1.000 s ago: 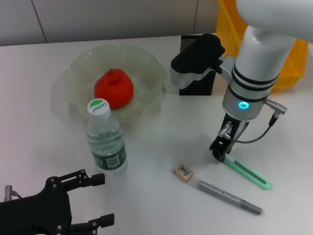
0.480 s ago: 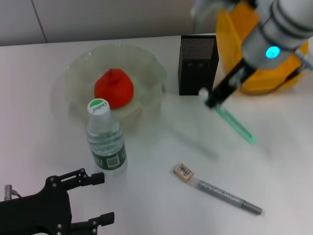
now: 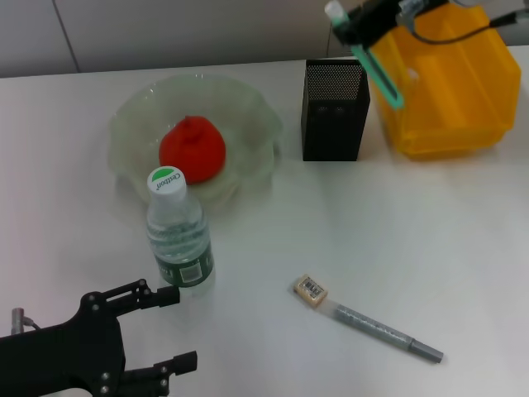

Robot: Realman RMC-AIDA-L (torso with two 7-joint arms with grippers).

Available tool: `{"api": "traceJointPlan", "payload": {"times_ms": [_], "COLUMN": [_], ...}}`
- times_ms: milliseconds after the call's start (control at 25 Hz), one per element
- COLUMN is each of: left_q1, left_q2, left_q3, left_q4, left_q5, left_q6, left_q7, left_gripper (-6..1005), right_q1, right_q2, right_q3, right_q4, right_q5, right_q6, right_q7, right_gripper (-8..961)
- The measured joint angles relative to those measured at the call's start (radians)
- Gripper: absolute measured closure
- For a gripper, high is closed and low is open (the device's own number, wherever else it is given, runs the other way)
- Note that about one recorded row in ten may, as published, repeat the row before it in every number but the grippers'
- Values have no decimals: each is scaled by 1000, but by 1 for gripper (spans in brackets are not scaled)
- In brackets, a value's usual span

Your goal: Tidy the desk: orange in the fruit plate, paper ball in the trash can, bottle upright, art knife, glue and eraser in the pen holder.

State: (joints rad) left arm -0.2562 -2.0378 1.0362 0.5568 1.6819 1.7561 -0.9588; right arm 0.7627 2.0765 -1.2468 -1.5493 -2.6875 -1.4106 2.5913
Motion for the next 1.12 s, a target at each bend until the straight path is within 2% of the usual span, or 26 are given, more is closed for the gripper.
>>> {"api": "traceJointPlan", "payload": {"times_ms": [280,400,600,920,1120], "left_q1": [1,0,-2,-5,-8], "left_q2": [-4,-5,-10,-10,-10], "left_q3": [-20,-21,-21,-21,-21], "left_q4": [0,-1,-2,-6,-11], "left_q5": [5,5,3,1,1], "left_q6": [-2,-3,-10,-16,-17], "left_q7": [0,0,-1,-6,-2], "left_gripper": [212,212,212,212,212], "right_q1": [-52,-60,-61,-54,-60], "right_q2": [5,5,5,4,3], "right_q3": [-48,-53,-54,-79,-73], "right_q4": [112,150,235,332,378], "right_q5": [34,83,188,208,296], "right_q6": [290,348,427,513,531], "right_q7": [-113,-149,-237,-272,-350], "right_gripper": [778,778,776,774,772]}}
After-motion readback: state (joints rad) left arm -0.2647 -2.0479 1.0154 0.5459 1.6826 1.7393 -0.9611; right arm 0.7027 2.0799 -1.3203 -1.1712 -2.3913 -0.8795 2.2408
